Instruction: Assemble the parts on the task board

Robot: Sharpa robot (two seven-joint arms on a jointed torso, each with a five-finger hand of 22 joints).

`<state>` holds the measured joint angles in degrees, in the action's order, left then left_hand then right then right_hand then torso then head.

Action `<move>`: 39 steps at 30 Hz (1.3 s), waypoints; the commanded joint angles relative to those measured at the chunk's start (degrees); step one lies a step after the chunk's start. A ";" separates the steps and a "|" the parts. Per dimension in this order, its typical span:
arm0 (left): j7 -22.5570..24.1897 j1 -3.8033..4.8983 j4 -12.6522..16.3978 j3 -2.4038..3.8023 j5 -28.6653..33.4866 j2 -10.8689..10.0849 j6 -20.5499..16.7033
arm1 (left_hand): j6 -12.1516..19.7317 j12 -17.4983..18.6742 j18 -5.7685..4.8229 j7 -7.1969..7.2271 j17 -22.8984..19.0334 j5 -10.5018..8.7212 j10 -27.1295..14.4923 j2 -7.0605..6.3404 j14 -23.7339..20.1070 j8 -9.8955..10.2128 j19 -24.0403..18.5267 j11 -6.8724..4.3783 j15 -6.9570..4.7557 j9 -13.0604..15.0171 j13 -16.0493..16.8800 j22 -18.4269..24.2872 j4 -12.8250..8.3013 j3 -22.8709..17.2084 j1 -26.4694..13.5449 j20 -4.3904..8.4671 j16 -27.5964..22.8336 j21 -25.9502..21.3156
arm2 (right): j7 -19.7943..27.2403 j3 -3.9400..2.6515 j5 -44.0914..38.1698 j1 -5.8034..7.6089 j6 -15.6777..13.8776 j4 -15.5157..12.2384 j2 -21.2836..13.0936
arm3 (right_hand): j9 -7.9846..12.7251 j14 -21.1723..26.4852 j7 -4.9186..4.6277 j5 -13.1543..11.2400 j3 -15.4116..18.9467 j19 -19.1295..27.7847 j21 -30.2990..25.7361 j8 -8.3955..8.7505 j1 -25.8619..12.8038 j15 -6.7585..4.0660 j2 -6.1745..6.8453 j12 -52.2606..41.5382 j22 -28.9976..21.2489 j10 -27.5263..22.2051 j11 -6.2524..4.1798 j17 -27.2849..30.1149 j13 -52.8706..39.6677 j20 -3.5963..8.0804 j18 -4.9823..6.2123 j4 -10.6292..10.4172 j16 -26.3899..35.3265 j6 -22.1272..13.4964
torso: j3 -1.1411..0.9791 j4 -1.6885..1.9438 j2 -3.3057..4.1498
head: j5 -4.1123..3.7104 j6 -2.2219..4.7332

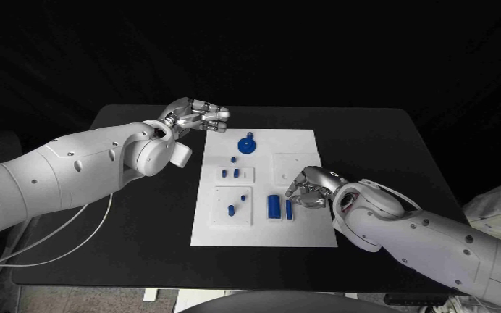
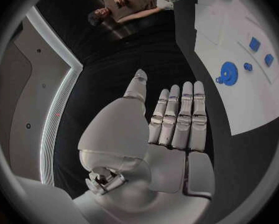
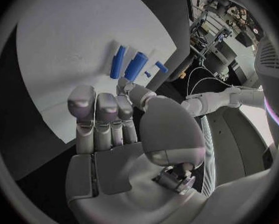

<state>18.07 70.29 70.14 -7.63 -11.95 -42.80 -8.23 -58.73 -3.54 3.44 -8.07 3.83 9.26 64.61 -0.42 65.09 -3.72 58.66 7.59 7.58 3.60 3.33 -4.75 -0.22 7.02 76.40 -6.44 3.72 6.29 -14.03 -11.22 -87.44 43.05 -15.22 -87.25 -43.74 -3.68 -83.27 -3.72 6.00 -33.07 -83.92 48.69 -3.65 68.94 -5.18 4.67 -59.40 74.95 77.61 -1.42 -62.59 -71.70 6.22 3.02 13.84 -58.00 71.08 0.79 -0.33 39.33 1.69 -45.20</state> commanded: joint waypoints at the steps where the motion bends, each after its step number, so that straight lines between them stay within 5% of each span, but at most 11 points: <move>1: 0.32 0.03 0.07 0.03 -0.14 0.04 0.64 | 0.14 0.01 0.22 -0.26 0.03 -0.07 -0.37 0.16 -0.51 0.04 0.06 0.11 0.02 0.04 0.03 0.08 0.28 0.09 -0.34 -0.38 -0.17 0.35 | 0.58 0.07 -2.51 -0.29 2.67 0.19 0.24 | -0.04 0.05 0.04 0.22 -0.11 -0.87 0.16 0.03 -0.04 0.06 -0.79 -0.34 5.94 -0.10 -0.22 -0.03 0.01 0.05 0.64 0.31 -0.23 0.51 | -0.02 0.03 0.00 | 0.05 -0.05; 31: 0.30 0.03 -0.04 0.03 -0.14 0.09 0.54 | 0.11 0.01 0.22 -0.24 0.02 -0.06 -0.36 0.39 -0.54 0.04 0.05 0.10 0.04 0.04 0.03 0.08 0.19 0.16 -0.29 -0.39 -0.18 0.34 | 0.74 0.29 -5.81 -1.62 -0.07 1.75 1.62 | -0.04 0.01 0.15 -0.46 -0.88 -0.86 0.54 0.04 -0.13 0.04 -0.78 -0.55 5.96 0.00 -0.37 -0.24 -0.15 0.05 0.70 0.93 -0.39 1.12 | 0.00 -0.01 -0.02 | 0.08 -0.10; 39: 0.31 0.03 -0.09 0.02 -0.14 0.13 0.50 | 0.11 0.01 0.22 -0.24 0.02 -0.06 -0.36 0.39 -0.54 0.04 0.05 0.10 0.04 0.04 0.03 0.08 0.19 0.16 -0.29 -0.39 -0.18 0.34 | 2.44 0.29 -5.57 -1.98 -8.07 1.54 1.49 | -0.04 -0.01 0.18 -1.31 -1.29 -1.01 0.93 0.05 0.17 -0.07 -0.49 -0.46 6.02 0.07 -0.41 -0.44 -0.10 0.15 0.81 0.45 -0.57 1.16 | -0.01 -0.02 -0.03 | 0.01 -0.04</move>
<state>18.00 70.28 69.99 -7.64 -11.97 -42.79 -8.24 -58.73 -3.53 3.43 -8.07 3.83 9.26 64.61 -0.42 65.09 -3.72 58.66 7.59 7.58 3.60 3.33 -4.76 -0.22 7.02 76.40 -6.44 3.72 6.29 -13.06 -10.93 -92.39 41.14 -18.25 -85.68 -42.19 -3.82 -83.27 -3.72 4.85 -34.09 -83.92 49.37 -3.37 68.94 -5.17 4.22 -59.62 74.92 77.60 -1.43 -62.98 -71.77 6.22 3.02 14.23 -58.22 72.15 0.77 -0.35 39.30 1.72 -45.27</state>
